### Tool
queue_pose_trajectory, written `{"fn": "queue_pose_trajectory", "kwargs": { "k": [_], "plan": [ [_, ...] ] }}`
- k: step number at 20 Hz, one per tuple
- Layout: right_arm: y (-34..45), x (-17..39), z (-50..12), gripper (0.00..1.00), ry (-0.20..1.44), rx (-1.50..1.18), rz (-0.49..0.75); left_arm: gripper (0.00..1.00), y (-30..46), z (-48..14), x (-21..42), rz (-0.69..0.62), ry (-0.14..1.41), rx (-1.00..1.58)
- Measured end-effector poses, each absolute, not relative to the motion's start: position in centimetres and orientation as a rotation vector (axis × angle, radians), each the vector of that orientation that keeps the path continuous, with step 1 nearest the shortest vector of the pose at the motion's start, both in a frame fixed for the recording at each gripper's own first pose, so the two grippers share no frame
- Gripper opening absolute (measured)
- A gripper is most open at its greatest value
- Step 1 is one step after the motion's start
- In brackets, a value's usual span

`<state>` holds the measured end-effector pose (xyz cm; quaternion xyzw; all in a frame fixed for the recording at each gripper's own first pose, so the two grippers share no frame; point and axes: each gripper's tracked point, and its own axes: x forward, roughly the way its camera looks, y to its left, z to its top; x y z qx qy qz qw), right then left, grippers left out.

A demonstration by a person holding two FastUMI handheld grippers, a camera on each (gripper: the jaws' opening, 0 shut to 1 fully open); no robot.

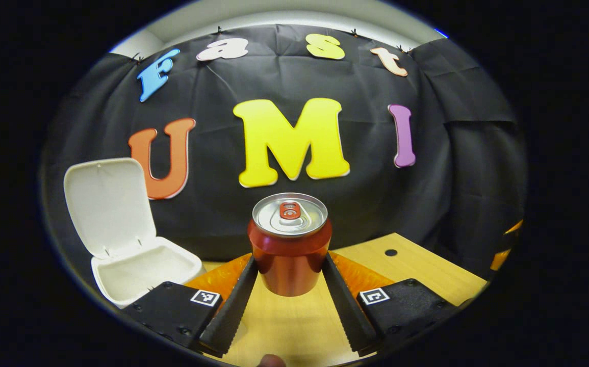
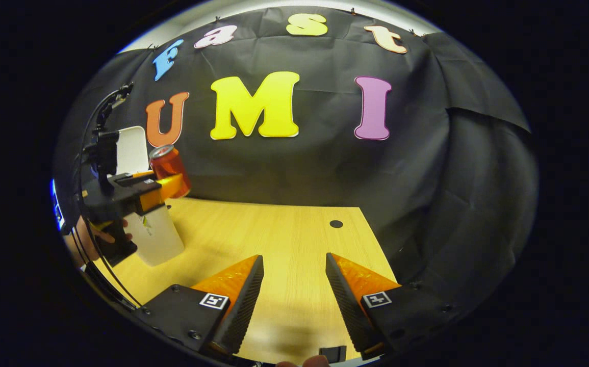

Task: Press the lid of the desktop garbage bin to open it, pick up the crumpled paper on the desktop and throw it into the bin, then pick up the pop can on the desktop and drop it into the bin, and finally close the garbage bin lid.

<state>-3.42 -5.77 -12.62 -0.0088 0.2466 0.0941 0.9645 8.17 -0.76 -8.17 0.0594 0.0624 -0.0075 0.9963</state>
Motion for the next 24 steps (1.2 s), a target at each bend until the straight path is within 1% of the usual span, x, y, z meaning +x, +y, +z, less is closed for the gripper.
{"fn": "queue_pose_trajectory", "kwargs": {
  "k": [3, 6, 8, 13, 14, 15, 16, 21, 23, 24],
  "plan": [
    [-5.1, -2.5, -12.5, 0.80, 0.493, 0.002, 0.215, 0.84, 4.0, -5.4, 8.8, 0.085, 0.093, 0.140],
    [-4.2, -1.5, -12.1, 0.80, 0.486, 0.023, 0.235, 0.84, 9.4, -4.0, 8.6, 0.193, 0.082, 0.165],
    [-3.3, -1.0, -11.9, 0.80, 0.483, 0.029, 0.253, 0.83, 12.5, -3.8, 8.4, 0.254, 0.090, 0.168],
    [-0.6, -0.3, -12.3, 0.80, 0.501, 0.035, 0.302, 0.83, 18.1, -5.6, 7.8, 0.350, 0.142, 0.166],
    [0.0, -0.4, -12.2, 0.80, 0.501, 0.030, 0.314, 0.84, 18.8, -6.1, 7.6, 0.361, 0.156, 0.160],
    [0.3, -0.4, -12.1, 0.78, 0.498, 0.022, 0.324, 0.84, 19.4, -6.7, 7.5, 0.372, 0.171, 0.151],
    [0.5, -0.4, -12.0, 0.80, 0.496, 0.014, 0.331, 0.84, 19.8, -7.2, 7.4, 0.378, 0.183, 0.142],
    [0.9, -0.7, -12.4, 0.80, 0.511, 0.019, 0.332, 0.86, 20.5, -8.9, 7.2, 0.391, 0.220, 0.098],
    [0.9, -0.9, -12.4, 0.80, 0.514, 0.012, 0.331, 0.91, 20.7, -8.9, 7.0, 0.405, 0.218, 0.098],
    [0.8, -0.9, -12.5, 0.80, 0.516, 0.012, 0.330, 0.95, 20.6, -8.7, 6.9, 0.408, 0.214, 0.097]
  ]
}}
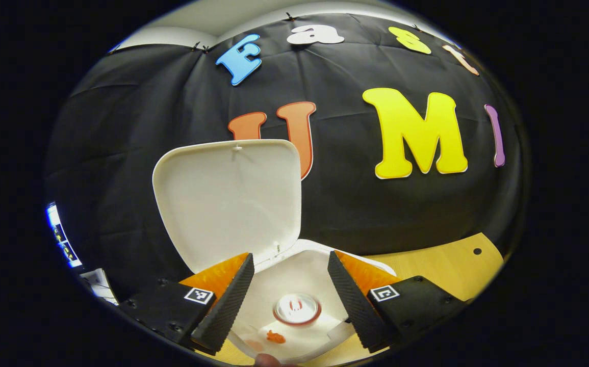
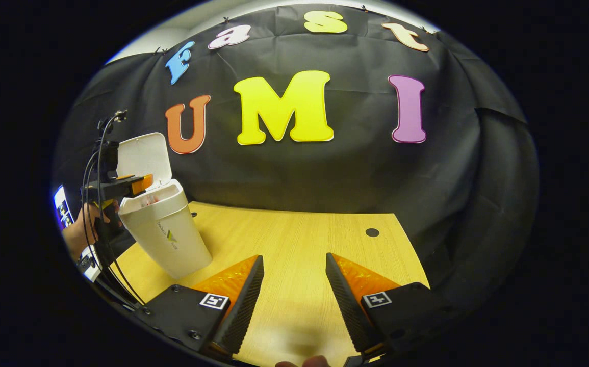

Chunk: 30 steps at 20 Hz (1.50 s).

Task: Press the lid of the desktop garbage bin to open it, pick up the crumpled paper on the desktop and throw it into the bin, then pick up the pop can on the desktop and drop it into the bin, and finally close the garbage bin lid.

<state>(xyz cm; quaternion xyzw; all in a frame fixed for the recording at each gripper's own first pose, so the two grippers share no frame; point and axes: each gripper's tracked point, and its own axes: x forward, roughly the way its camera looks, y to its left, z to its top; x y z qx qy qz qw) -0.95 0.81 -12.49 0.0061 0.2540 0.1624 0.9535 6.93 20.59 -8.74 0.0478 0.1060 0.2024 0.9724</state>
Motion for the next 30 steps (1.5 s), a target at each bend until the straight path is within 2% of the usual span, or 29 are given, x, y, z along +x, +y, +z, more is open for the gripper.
{"fn": "queue_pose_trajectory", "kwargs": {
  "k": [5, 9, 15, 19, 25, 30],
  "plan": [
    [1.3, -1.1, -12.8, 0.80, 0.530, 0.010, 0.341, 0.97, 19.9, -5.4, 5.7, 0.490, 0.136, 0.081],
    [1.1, -0.8, -12.4, 0.80, 0.529, 0.013, 0.350, 0.97, 18.4, 0.1, 6.0, 0.543, 0.019, 0.066],
    [0.8, 0.8, -10.4, 0.80, 0.503, 0.028, 0.370, 0.96, 20.7, 5.5, 7.0, 0.671, -0.050, 0.004],
    [1.2, 2.4, -8.8, 0.80, 0.477, 0.038, 0.389, 0.97, 23.9, 9.1, 7.3, 0.803, -0.075, 0.004],
    [1.2, 3.7, -7.3, 0.80, 0.437, 0.019, 0.400, 0.95, 28.0, 9.0, 10.3, 0.911, -0.006, 0.011],
    [-0.2, 4.4, -7.1, 0.80, 0.439, 0.035, 0.350, 0.95, 30.3, 7.7, 12.2, 0.955, 0.032, -0.025]
  ]
}}
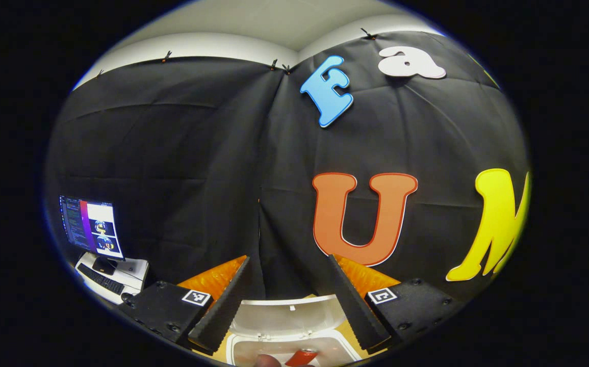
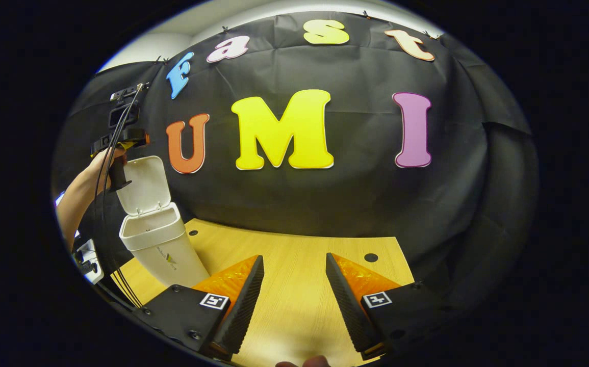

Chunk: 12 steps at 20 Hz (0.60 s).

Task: Press the lid of the desktop garbage bin to open it, pick up the crumpled paper on the desktop and throw it into the bin, then pick up the pop can on the desktop and drop it into the bin, and finally close the garbage bin lid.

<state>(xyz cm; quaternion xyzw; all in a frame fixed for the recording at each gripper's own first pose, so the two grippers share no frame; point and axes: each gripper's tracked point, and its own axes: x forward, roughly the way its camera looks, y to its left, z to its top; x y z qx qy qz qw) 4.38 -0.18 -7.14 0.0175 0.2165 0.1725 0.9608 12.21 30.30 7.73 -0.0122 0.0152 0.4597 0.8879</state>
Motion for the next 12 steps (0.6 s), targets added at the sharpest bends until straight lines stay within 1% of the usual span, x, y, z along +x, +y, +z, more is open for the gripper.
{"fn": "queue_pose_trajectory", "kwargs": {
  "k": [3, 6, 8, 9, 12],
  "plan": [
    [-0.9, 4.7, -7.4, 0.80, 0.454, 0.050, 0.321, 0.95, 31.5, 6.3, 12.8, 0.982, 0.079, -0.007],
    [-1.0, 4.7, -7.5, 0.80, 0.454, 0.049, 0.309, 0.96, 31.5, 4.1, 13.1, 0.981, 0.126, -0.060],
    [-1.2, 4.7, -7.6, 0.80, 0.454, 0.041, 0.307, 0.96, 31.7, 4.3, 13.1, 0.982, 0.125, -0.052],
    [-1.4, 4.7, -7.7, 0.80, 0.457, 0.043, 0.307, 0.94, 31.3, 4.2, 12.9, 0.983, 0.132, -0.059],
    [-1.8, 4.4, -7.9, 0.80, 0.453, 0.059, 0.308, 0.95, 29.7, 3.6, 12.2, 0.976, 0.160, -0.055]
  ]
}}
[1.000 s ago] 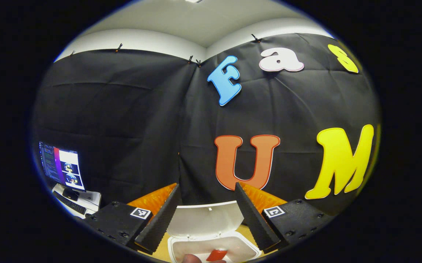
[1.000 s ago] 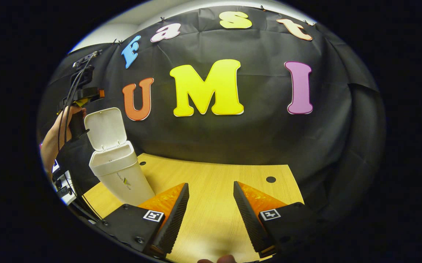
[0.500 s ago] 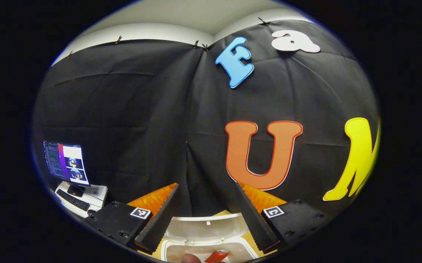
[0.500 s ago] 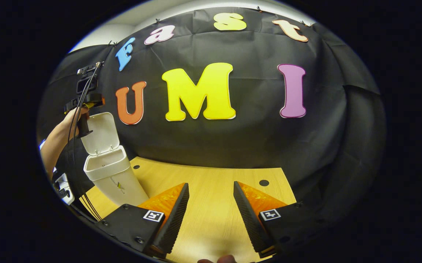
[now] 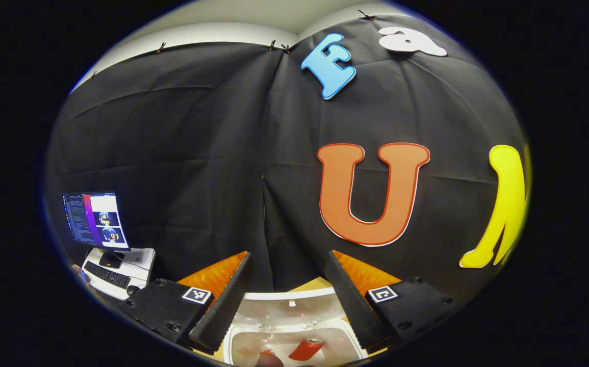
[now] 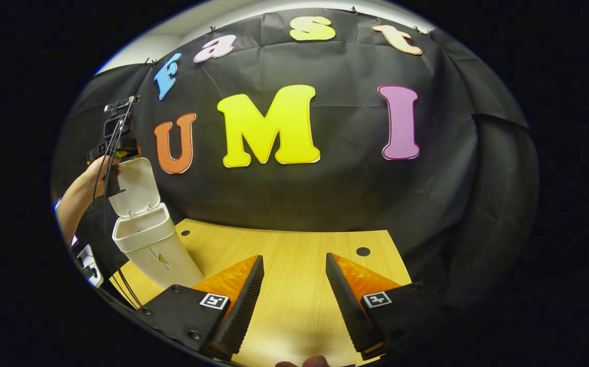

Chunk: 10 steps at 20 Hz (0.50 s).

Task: Press the lid of the desktop garbage bin to open it, pick up the crumpled paper on the desktop and throw it into the bin, then pick up the pop can on the desktop and drop it into the bin, and finally close the garbage bin lid.

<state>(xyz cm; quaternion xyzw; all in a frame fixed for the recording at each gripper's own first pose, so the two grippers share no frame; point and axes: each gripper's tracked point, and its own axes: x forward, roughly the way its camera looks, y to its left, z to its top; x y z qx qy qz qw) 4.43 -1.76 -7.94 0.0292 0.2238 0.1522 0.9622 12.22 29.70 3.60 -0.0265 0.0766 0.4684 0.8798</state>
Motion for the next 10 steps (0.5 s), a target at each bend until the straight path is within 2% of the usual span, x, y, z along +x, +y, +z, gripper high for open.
{"fn": "queue_pose_trajectory", "kwargs": {
  "k": [10],
  "plan": [
    [-2.7, 3.2, -9.0, 0.80, 0.463, -0.026, 0.410, 0.94, 21.1, -2.6, 8.3, 0.951, 0.179, -0.080]
  ]
}}
